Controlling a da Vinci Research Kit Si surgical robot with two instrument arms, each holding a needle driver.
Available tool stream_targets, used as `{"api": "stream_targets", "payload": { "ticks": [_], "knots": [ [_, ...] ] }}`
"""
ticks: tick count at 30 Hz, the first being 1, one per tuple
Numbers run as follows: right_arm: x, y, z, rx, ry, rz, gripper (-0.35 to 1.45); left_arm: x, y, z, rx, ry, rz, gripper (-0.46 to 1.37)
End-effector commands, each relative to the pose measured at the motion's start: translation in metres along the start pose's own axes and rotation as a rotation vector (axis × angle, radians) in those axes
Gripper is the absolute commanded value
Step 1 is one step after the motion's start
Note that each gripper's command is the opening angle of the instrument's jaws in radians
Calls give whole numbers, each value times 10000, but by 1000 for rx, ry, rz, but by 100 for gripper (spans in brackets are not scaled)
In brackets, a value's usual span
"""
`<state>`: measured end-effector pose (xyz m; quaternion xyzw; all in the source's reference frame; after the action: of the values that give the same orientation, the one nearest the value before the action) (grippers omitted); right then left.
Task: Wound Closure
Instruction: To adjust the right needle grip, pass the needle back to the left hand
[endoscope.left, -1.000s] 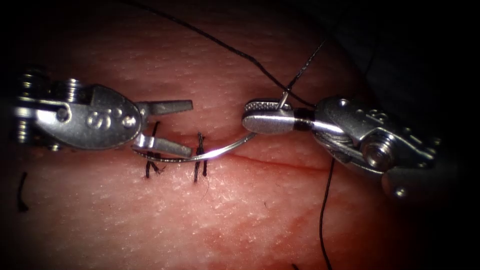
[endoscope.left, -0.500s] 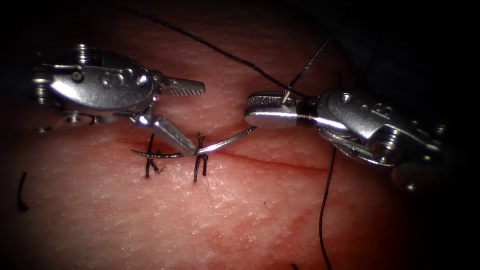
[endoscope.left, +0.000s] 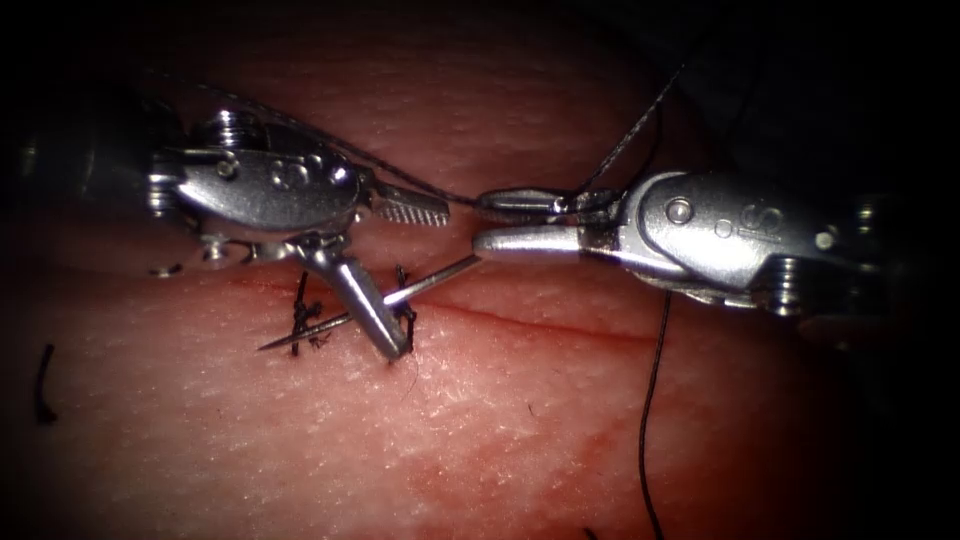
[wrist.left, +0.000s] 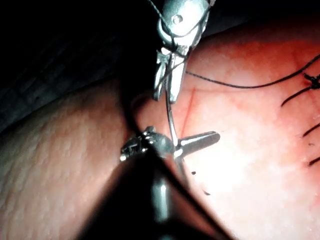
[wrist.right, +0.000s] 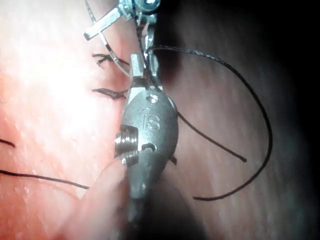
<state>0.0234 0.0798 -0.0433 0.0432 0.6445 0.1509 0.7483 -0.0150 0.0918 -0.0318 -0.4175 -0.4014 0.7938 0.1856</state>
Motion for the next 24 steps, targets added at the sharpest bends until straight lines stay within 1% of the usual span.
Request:
{"api": "stream_targets", "payload": {
  "ticks": [1,6,11,12,13,15,17,18,19,20,21,24],
  "knots": [
    [2,1,0,-5,3,-20,-35,-1,-2,2,-14,-19,-11,90],
    [7,-6,2,11,27,-81,-35,-9,-10,10,-29,-75,-40,93],
    [9,-10,2,20,33,-123,-35,-13,-18,14,-44,-82,-61,90],
    [10,-10,2,21,34,-129,-35,-15,-19,15,-55,-83,-68,88],
    [10,-11,2,22,35,-147,-35,-18,-19,17,-87,-93,-90,85],
    [10,-12,2,23,35,-153,-35,-21,-19,19,-114,-99,-114,79],
    [9,-13,2,23,35,-160,-35,-23,-18,20,-127,-104,-126,67],
    [9,-13,2,23,36,-166,-35,-24,-17,19,-141,-109,-139,47],
    [9,-13,2,24,36,-166,-35,-24,-17,19,-147,-111,-139,36],
    [9,-14,2,24,36,-172,-35,-25,-16,18,-159,-115,-143,13],
    [10,-15,2,26,37,-173,-35,-25,-15,17,-175,-120,-146,7],
    [10,-16,2,26,38,-179,-35,-25,-15,18,-191,-127,-163,5]
  ]
}}
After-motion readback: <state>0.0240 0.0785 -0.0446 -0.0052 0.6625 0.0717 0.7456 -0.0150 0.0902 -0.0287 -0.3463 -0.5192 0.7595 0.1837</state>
